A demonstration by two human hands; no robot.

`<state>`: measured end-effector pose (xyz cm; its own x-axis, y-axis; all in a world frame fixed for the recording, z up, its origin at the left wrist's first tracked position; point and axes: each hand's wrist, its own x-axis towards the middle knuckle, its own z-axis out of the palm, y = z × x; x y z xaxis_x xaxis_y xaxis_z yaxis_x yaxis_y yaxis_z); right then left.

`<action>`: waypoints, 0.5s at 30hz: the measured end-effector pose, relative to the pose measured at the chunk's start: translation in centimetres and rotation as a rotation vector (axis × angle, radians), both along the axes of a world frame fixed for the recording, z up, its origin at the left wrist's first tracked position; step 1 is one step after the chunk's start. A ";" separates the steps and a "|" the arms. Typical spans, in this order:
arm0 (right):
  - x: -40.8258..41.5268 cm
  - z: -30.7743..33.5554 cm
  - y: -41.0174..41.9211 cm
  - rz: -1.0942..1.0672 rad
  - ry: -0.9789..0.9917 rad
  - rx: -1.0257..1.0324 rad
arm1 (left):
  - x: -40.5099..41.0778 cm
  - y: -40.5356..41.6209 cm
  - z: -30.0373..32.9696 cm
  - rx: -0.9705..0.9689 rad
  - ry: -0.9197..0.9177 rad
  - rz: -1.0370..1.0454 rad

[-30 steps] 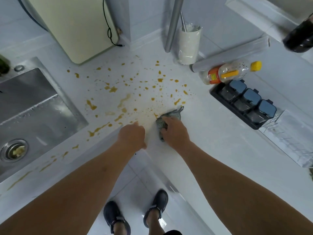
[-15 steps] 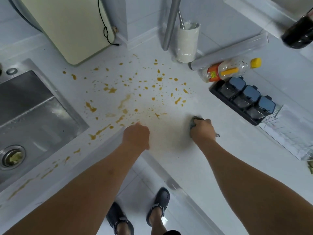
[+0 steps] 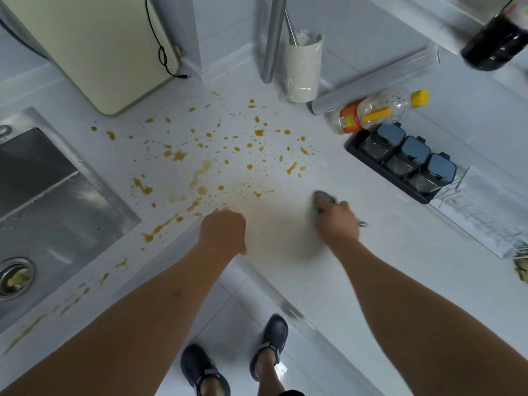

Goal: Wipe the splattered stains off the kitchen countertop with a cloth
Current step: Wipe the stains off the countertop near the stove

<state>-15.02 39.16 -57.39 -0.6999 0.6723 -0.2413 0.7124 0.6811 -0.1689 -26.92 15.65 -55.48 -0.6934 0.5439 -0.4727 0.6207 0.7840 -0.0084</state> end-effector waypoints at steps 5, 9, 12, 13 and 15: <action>0.4 0.0 3.3 -0.222 -0.005 -0.010 | 0.0 -0.1 -0.1 0.017 -0.005 0.009; -3.5 -0.5 -2.4 0.053 0.012 -0.059 | 0.0 -0.3 -0.2 0.021 0.002 0.023; -4.5 -0.3 -4.8 0.329 0.076 -0.133 | 0.2 -0.5 -0.3 0.029 0.010 0.038; -4.7 -0.2 -4.8 0.343 0.107 -0.161 | 0.2 -0.6 -0.4 0.034 0.016 0.047; -5.4 0.2 -4.3 0.202 0.201 -0.197 | 0.3 -0.5 -0.5 0.036 0.025 0.052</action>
